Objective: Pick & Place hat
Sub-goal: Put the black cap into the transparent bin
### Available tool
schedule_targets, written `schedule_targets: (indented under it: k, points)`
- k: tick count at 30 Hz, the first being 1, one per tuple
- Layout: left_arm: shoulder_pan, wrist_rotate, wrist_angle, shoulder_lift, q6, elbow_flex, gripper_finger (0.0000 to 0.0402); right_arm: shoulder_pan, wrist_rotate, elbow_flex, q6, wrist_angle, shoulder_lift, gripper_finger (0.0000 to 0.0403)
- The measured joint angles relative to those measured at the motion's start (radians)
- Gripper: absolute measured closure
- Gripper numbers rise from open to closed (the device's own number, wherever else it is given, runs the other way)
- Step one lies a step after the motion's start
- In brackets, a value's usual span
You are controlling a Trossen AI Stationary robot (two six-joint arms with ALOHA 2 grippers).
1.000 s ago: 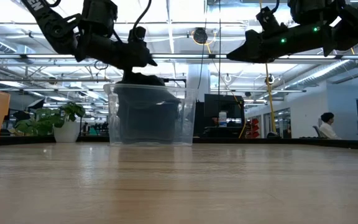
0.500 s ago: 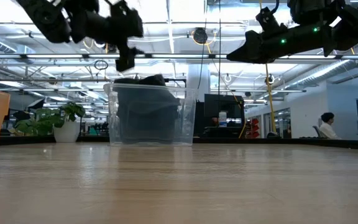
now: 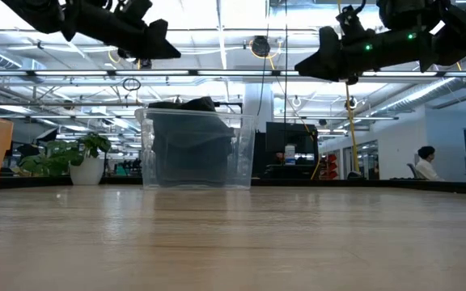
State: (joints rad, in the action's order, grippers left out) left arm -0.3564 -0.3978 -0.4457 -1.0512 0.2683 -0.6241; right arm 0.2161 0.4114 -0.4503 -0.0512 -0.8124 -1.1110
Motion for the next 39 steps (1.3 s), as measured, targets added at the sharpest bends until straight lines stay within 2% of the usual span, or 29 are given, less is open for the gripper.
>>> schedule_targets:
  k: [3, 7, 13, 17, 22, 27, 29, 33, 36, 39]
  points:
    - [-0.030, 0.030, 0.056, 0.010, -0.084, 0.000, 0.0244, 0.000, 0.000, 0.000, 0.023, 0.001, 0.000, 0.0314]
    - [-0.084, 0.031, 0.135, 0.010, -0.089, 0.000, 0.0257, 0.000, -0.024, 0.000, 0.045, 0.001, 0.000, 0.0314]
    - [-0.233, 0.031, 0.352, 0.002, -0.102, 0.000, 0.0278, -0.002, -0.031, -0.001, 0.055, -0.037, -0.038, 0.0314]
    - [-0.325, 0.099, 0.403, -0.001, -0.131, 0.001, 0.0290, -0.003, -0.033, -0.064, 0.068, -0.018, -0.110, 0.0314]
    - [-0.383, 0.246, 0.356, 0.000, -0.151, 0.000, 0.0302, -0.029, -0.050, -0.240, 0.075, 0.114, -0.262, 0.0314]
    - [-0.393, 0.359, 0.340, 0.017, -0.155, 0.000, 0.0304, -0.032, -0.073, -0.525, -0.022, 0.312, -0.405, 0.0314]
    - [-0.393, 0.372, 0.340, 0.034, -0.154, 0.000, 0.0304, -0.018, -0.079, -0.675, -0.055, 0.458, -0.458, 0.0314]
    - [-0.395, 0.371, 0.347, 0.091, -0.124, 0.000, 0.0305, 0.034, -0.078, -0.960, -0.016, 0.716, -0.581, 0.0314]
    - [-0.395, 0.371, 0.372, 0.154, -0.117, 0.000, 0.0305, 0.071, -0.072, -1.082, 0.002, 0.788, -0.665, 0.0314]
    - [-0.395, 0.371, 0.410, 0.221, -0.106, 0.000, 0.0305, 0.095, -0.075, -1.133, 0.005, 0.785, -0.729, 0.0313]
